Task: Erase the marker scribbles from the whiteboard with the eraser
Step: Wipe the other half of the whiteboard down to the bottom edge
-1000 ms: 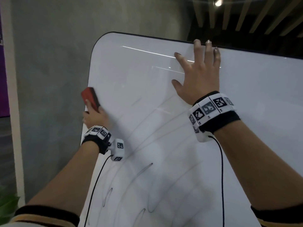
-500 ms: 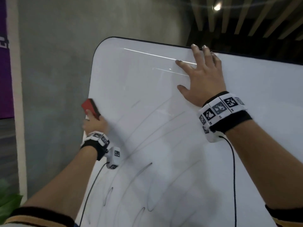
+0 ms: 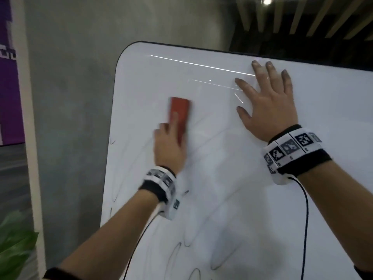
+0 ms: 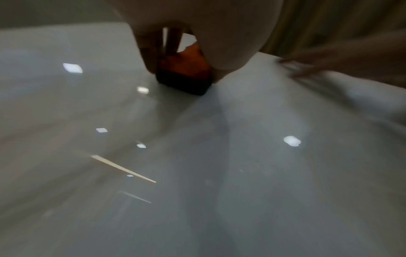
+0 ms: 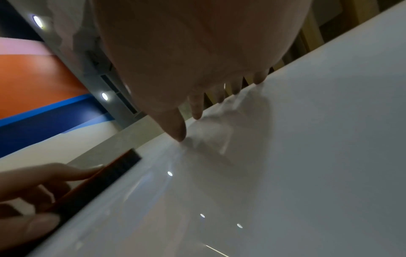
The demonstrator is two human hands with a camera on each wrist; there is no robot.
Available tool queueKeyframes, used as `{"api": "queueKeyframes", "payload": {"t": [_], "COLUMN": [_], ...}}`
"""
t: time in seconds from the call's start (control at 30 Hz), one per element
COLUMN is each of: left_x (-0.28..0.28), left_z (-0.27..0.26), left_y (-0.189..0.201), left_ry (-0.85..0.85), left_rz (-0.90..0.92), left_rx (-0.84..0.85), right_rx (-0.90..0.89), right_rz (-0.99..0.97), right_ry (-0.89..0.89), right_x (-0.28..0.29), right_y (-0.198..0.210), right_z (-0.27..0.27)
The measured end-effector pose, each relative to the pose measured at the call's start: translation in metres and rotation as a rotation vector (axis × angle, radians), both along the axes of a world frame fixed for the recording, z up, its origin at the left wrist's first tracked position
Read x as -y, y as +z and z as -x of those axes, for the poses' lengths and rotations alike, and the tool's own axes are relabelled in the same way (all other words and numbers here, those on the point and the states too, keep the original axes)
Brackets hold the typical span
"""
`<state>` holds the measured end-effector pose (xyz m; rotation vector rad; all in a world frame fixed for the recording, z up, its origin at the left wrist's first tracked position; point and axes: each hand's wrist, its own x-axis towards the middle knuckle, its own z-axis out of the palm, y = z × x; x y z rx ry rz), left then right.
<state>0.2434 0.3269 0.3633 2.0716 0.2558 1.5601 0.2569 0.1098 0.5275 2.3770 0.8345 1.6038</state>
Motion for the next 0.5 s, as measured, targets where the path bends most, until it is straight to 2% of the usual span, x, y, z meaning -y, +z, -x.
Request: {"api": "queueKeyframes", "payload": {"t": [0.07, 0.13, 0.17, 0.27, 0.3, 0.33, 0.43, 0.5], "left_x": [0.031, 0.018, 0.002, -0.045, -0.045, -0.034, 0.024, 0.03], "left_z": [0.005, -0.001, -0.004, -0.017, -0.017, -0.016, -0.002, -0.002], "left_y": [-0.008, -0.006, -0.003, 0.01, 0.013, 0.011, -0.009, -0.016], "left_ry": [-0.067, -0.023, 0.024, 0.126, 0.136, 0.131, -0.008, -0.055], "left_rz": [-0.265, -0.273, -0.172, 0.394, 0.462, 0.414, -0.082, -0.299], "left_rx": [0.035, 0.047, 0.039, -0.073, -0.095, -0.087, 0.043, 0.062], "right_rx": [0.014, 0.007, -0.005, -0.026, -0.018, -0.009, 0.02, 0.03], "right_rz": [-0.017, -0.006, -0.001, 0.032, 0.044, 0.051, 0.04, 0.025], "right_ry": [0.007, 0.015, 0.018, 0.032, 0.033, 0.031, 0.036, 0.065], "right_x": [0.005, 0.009, 0.012, 0.021, 0.022, 0.023, 0.021, 0.021], "right_y": [-0.009, -0.013, -0.013, -0.015, -0.016, -0.018, -0.02, -0.02], "right_z": [0.001, 0.0, 0.0, -0.002, -0.002, -0.002, -0.004, -0.007]}}
